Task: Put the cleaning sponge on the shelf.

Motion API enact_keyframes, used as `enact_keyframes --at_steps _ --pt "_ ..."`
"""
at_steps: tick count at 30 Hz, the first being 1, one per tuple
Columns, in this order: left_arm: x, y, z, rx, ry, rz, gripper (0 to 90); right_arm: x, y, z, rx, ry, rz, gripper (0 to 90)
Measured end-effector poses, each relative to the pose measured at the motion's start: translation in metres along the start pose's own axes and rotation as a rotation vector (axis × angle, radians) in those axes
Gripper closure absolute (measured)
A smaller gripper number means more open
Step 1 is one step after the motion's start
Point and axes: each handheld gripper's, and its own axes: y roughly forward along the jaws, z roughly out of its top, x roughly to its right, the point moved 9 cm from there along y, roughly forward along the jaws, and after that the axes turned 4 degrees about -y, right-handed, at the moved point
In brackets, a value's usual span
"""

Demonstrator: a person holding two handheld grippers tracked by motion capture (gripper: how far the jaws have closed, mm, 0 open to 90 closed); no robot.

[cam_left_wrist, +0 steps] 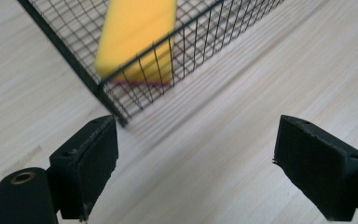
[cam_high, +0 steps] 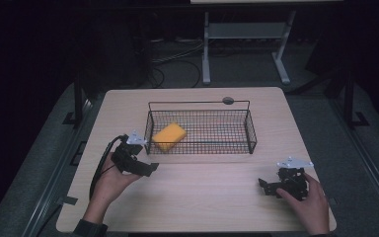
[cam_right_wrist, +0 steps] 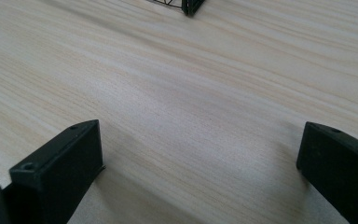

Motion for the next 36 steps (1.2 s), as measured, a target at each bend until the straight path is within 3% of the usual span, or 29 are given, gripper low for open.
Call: enact_keyframes --at_steps 13,26,31,36 --pt "-0.006 0.009 -0.039 0.022 -0.009 0.033 13.1 0.000 0.000 0.000 0.000 0.000 0.000 0.0" --pt "-0.012 0.021 -0.081 -0.030 -0.045 0.049 13.0 0.000 0.000 0.000 0.000 0.001 0.000 0.0" --pt "-0.012 0.025 -0.089 -0.050 -0.049 0.047 13.0 0.000 0.000 0.000 0.000 0.001 0.000 0.0" --pt "-0.013 0.026 -0.090 -0.041 -0.064 0.039 12.9 0.000 0.000 0.000 0.000 0.001 0.000 0.0"
